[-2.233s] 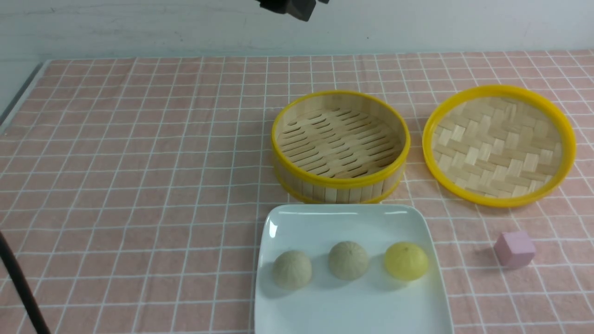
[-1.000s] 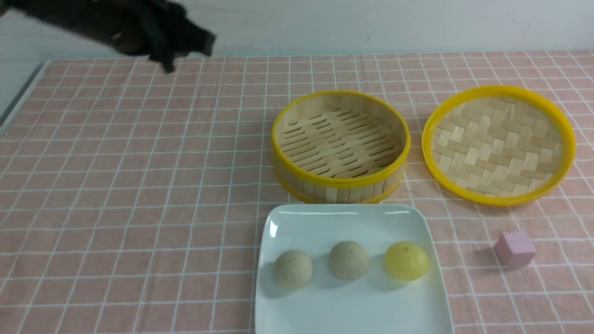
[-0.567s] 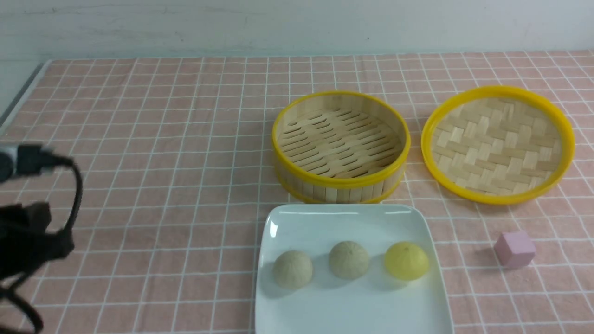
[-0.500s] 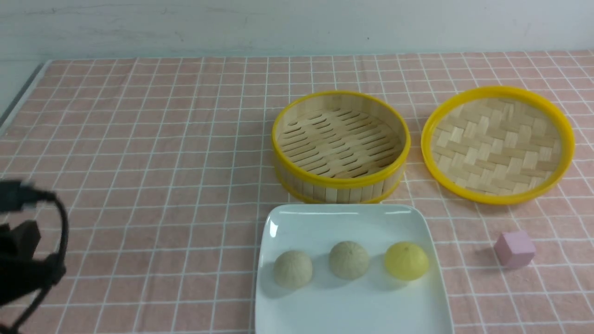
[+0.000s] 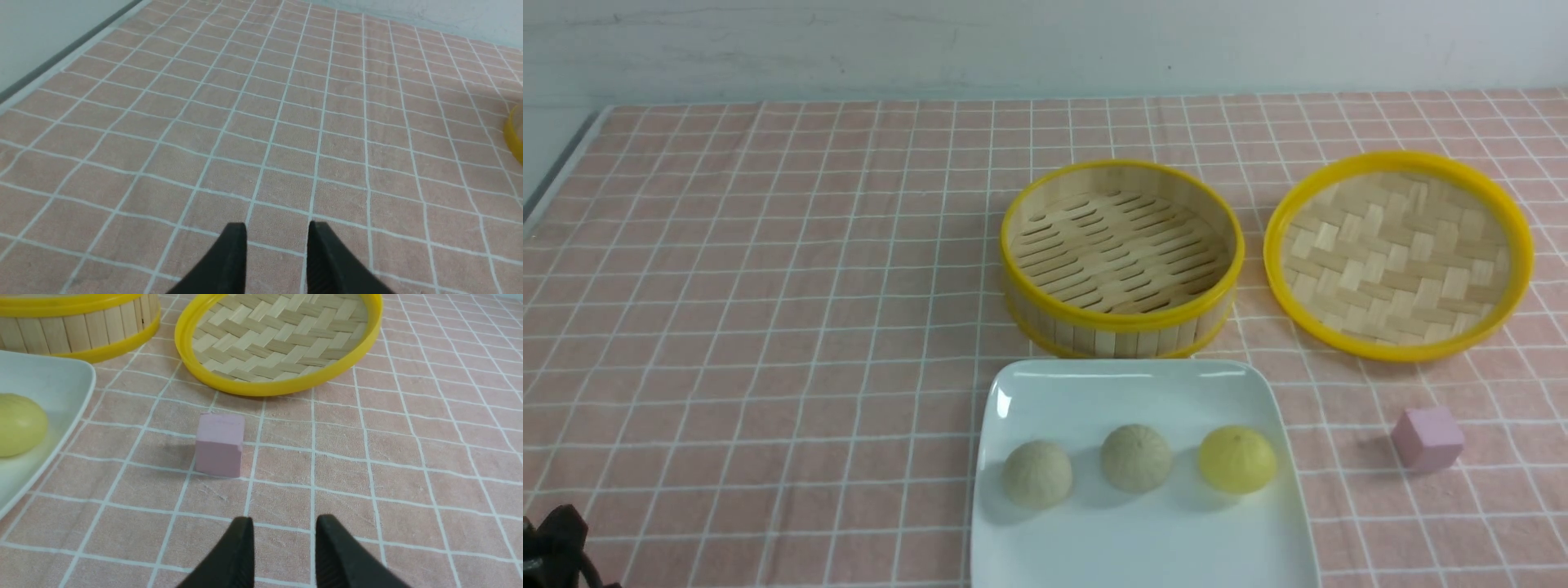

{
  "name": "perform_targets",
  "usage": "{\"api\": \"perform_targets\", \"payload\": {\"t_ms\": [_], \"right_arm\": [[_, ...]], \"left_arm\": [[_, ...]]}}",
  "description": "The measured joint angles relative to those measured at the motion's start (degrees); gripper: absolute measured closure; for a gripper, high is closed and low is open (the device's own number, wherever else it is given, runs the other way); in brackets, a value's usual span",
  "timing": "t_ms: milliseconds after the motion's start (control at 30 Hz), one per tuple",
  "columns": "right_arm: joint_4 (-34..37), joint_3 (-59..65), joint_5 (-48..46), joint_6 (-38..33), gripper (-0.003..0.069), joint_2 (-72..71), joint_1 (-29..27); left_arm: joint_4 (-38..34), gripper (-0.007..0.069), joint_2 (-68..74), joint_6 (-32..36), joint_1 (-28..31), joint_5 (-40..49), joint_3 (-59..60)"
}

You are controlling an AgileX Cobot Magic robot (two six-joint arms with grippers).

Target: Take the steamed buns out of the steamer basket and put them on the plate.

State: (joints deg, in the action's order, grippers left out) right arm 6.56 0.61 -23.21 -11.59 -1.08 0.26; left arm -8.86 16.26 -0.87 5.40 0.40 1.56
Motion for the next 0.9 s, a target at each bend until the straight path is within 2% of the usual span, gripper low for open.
{"api": "perform_targets", "payload": {"t_ms": [400,567,900], "right_arm": [[0.0,0.0,0.0,0.0,0.0419,0.0,0.0],[0.0,0.0,0.0,0.0,0.0419,0.0,0.0],[0.0,0.0,0.0,0.0,0.0419,0.0,0.0]], "left_arm": [[6.0,0.0382,-14.9,0.0,0.0,13.9,0.0],[6.8,0.0382,-16.9,0.0,0.0,20.1,0.0],[8.9,0.0382,-16.9,0.0,0.0,21.0,-0.2]]}}
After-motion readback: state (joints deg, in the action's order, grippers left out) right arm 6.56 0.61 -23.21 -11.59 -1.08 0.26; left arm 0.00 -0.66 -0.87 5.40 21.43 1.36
